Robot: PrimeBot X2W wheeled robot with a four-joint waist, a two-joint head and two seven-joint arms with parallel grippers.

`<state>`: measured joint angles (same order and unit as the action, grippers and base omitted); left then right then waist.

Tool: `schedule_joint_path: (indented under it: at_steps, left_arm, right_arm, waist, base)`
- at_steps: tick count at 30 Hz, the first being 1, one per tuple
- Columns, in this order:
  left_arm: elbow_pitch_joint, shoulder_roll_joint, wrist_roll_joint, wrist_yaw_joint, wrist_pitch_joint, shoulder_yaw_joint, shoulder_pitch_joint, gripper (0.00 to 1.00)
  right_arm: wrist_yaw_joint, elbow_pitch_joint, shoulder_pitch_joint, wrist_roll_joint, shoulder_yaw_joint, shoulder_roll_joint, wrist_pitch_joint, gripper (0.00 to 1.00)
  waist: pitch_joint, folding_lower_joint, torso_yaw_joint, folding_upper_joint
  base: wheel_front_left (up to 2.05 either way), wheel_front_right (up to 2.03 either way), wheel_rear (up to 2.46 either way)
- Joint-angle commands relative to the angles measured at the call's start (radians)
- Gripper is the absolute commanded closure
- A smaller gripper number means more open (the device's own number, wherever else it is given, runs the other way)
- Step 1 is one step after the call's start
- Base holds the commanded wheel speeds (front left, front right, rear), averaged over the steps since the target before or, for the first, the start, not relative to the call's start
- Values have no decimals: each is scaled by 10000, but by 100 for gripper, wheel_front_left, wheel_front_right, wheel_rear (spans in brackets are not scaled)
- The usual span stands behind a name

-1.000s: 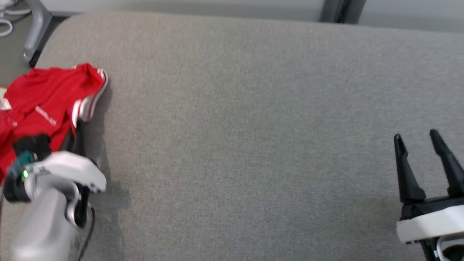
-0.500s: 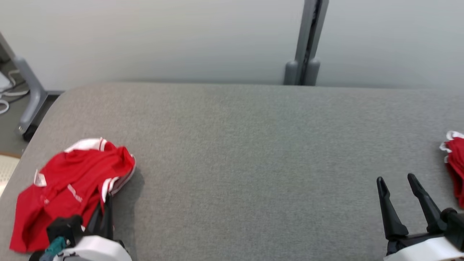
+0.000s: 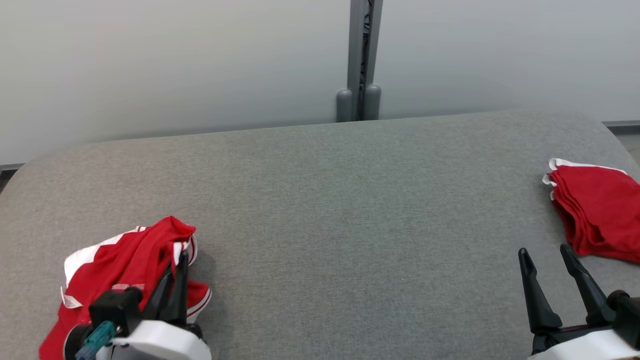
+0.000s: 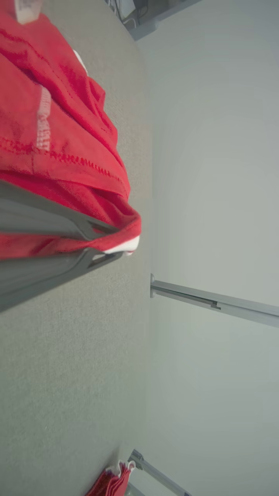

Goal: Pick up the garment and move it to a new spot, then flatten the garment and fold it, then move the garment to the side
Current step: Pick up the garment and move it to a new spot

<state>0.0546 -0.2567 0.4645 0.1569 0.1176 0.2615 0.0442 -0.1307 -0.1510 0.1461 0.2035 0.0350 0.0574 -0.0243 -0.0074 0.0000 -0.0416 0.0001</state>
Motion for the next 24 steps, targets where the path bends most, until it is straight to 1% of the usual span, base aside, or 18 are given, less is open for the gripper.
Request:
schedule_joint_path:
  at_steps: [1, 4, 8, 16, 19, 21, 24]
  left_arm:
    - [-60, 34, -115, -118, 32, 82, -421, 100]
    - [72, 101, -283, -391, 25, 419, -1103, 100]
    - [361, 326, -500, -782, 25, 870, -2219, 100]
    - [1201, 1031, -872, -1541, 65, 1857, -4244, 100]
    - [1712, 1312, -897, -1817, 94, 2205, -4708, 100]
    - [2177, 1510, -775, -1985, 131, 2457, -4753, 100]
    - [2839, 1649, -676, -2186, 228, 2775, -4742, 100]
  right_arm:
    - [-2, -10, -107, 64, 55, 12, -60, 0]
    - [-2, -65, -212, 86, 37, 8, -78, 0]
    - [-2, -88, -449, 114, -61, -4, -158, 0]
    - [-2, 154, -868, 278, -245, -37, -524, 0]
    - [-2, 268, -977, 342, -274, -42, -684, 0]
    - [-2, 392, -1009, 360, -260, -46, -773, 0]
    - [-2, 555, -1012, 487, -218, -47, -962, 0]
  waist:
    - [157, 0, -361, -1]
    - [427, 0, -848, -1]
    - [884, 0, -1542, -1]
    - [1844, 0, -2828, -1]
    - [2101, 0, -3114, -1]
    - [2206, 0, -3225, -1]
    - [2318, 0, -3297, -1]
  base:
    - [0, 0, 0]
    - [0, 0, 0]
    - [0, 0, 0]
    - [0, 0, 0]
    - [0, 0, 0]
    - [0, 0, 0]
    - [0, 0, 0]
